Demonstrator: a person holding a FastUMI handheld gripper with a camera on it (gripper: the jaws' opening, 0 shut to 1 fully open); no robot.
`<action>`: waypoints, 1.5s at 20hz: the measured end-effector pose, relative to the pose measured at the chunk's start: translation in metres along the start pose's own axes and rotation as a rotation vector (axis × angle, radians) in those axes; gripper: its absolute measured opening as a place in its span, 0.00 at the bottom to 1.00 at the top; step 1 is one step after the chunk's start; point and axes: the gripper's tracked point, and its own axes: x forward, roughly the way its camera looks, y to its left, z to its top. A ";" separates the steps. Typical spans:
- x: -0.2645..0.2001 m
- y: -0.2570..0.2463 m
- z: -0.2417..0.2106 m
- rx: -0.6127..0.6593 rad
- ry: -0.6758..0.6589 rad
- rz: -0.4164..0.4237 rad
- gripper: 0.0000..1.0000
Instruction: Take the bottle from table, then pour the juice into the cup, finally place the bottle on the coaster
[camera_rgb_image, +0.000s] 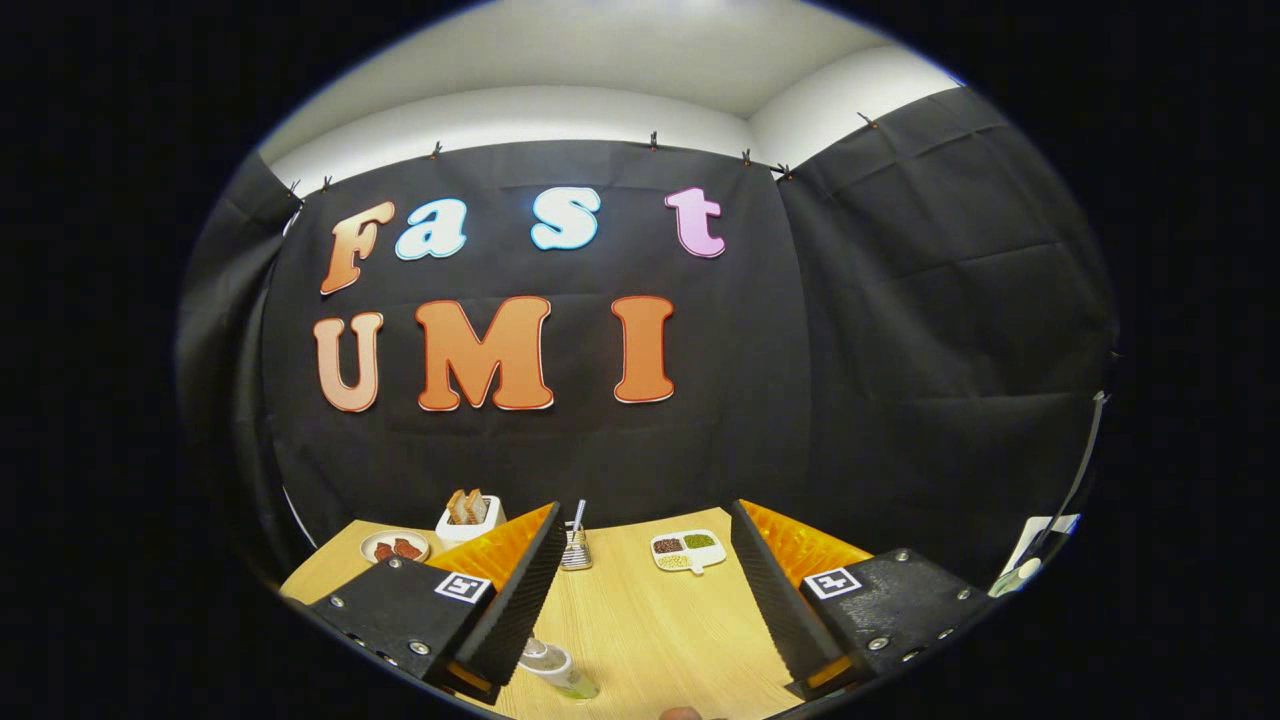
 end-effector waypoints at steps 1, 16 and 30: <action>-0.002 -0.002 -0.002 0.000 0.002 -0.005 0.98; -0.009 0.010 -0.022 -0.025 0.035 0.018 0.98; -0.018 0.084 -0.139 -0.065 0.188 0.205 0.98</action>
